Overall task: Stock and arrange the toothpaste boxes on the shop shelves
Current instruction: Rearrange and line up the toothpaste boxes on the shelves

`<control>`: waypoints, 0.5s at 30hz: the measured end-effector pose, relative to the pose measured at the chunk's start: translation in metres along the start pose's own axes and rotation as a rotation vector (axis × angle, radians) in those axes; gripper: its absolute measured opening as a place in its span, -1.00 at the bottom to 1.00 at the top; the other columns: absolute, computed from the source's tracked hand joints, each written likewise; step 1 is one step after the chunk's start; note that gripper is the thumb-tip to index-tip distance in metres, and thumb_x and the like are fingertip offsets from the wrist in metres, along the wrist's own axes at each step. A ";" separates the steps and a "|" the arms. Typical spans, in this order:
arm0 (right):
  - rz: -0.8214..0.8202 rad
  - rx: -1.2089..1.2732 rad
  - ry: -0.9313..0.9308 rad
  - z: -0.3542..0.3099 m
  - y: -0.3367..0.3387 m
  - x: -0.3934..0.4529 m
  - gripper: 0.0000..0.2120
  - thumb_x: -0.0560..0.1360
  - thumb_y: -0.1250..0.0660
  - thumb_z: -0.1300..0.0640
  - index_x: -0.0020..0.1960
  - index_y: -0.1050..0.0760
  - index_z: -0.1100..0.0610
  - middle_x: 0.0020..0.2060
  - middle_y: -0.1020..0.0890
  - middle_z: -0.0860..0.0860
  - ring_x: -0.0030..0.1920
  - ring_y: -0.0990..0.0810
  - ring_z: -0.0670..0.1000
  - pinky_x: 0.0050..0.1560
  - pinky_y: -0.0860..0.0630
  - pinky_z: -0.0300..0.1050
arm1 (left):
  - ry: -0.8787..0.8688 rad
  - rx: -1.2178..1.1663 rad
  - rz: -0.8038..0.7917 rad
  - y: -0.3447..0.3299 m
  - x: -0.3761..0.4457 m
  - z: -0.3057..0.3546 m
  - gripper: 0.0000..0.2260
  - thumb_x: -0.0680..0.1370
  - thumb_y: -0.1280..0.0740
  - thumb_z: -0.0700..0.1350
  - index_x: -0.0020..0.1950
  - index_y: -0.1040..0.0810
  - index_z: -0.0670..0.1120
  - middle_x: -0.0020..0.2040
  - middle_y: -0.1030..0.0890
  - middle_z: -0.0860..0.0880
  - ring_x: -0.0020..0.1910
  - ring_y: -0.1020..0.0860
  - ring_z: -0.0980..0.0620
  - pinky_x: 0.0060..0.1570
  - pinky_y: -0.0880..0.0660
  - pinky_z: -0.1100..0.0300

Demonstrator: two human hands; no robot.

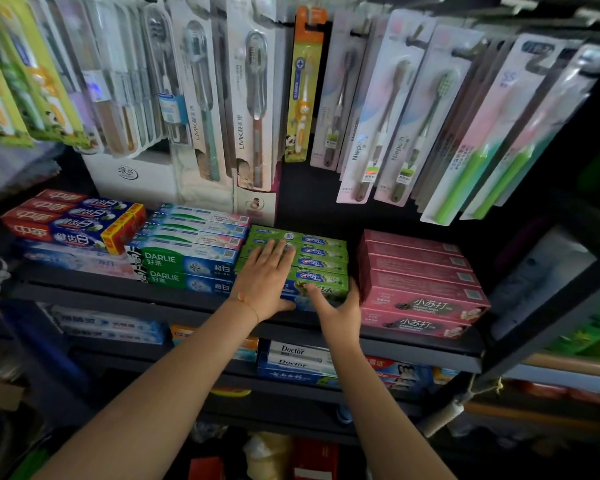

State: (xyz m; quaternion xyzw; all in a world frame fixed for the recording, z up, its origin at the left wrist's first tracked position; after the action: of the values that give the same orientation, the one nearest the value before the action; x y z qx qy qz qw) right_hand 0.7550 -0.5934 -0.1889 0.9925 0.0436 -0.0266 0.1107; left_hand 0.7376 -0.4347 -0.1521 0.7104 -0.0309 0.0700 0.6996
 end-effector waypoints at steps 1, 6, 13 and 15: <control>-0.012 0.028 -0.008 0.002 -0.001 0.001 -0.14 0.40 -0.51 -0.14 0.54 -0.19 0.08 0.28 -0.48 -0.09 0.34 -0.42 -0.06 0.23 -0.35 -0.21 | 0.000 0.000 0.002 0.000 0.000 0.000 -0.04 0.50 -0.35 0.28 0.62 0.15 -0.09 0.63 0.08 -0.13 0.61 0.10 -0.11 0.57 0.12 -0.03; -0.019 0.081 -0.019 0.008 -0.006 0.003 -0.18 0.41 -0.50 -0.16 0.53 -0.23 0.05 0.30 -0.52 -0.07 0.31 -0.48 -0.05 0.23 -0.41 -0.17 | 0.003 -0.007 0.004 0.000 0.001 -0.001 -0.09 0.53 -0.33 0.24 0.62 0.15 -0.08 0.63 0.08 -0.12 0.61 0.10 -0.10 0.57 0.10 -0.04; -0.015 0.240 -0.083 0.011 -0.006 0.002 -0.44 0.57 -0.32 -0.03 0.52 -0.26 -0.03 0.30 -0.52 -0.07 0.31 -0.48 -0.03 0.27 -0.39 -0.12 | -0.001 -0.006 0.009 0.000 -0.001 -0.002 -0.08 0.52 -0.33 0.26 0.63 0.14 -0.10 0.63 0.08 -0.13 0.61 0.09 -0.11 0.57 0.09 -0.03; -0.027 0.276 -0.089 0.009 -0.006 0.002 -0.52 0.60 -0.26 -0.01 0.50 -0.30 -0.02 0.28 -0.55 -0.06 0.28 -0.50 -0.04 0.22 -0.39 -0.15 | -0.002 -0.008 0.010 0.000 -0.001 -0.002 -0.08 0.52 -0.33 0.25 0.62 0.14 -0.11 0.63 0.07 -0.14 0.61 0.08 -0.11 0.57 0.10 -0.02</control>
State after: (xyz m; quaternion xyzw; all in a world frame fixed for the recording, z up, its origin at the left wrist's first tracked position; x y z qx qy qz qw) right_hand 0.7561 -0.5891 -0.1991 0.9955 0.0477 -0.0779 -0.0255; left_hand 0.7364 -0.4329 -0.1519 0.7073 -0.0356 0.0726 0.7023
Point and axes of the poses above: each hand's wrist, its own x-axis towards the middle knuckle, its own y-axis out of the back of the hand, z = x × y, the point moved 8 cm from there along x, towards the middle knuckle
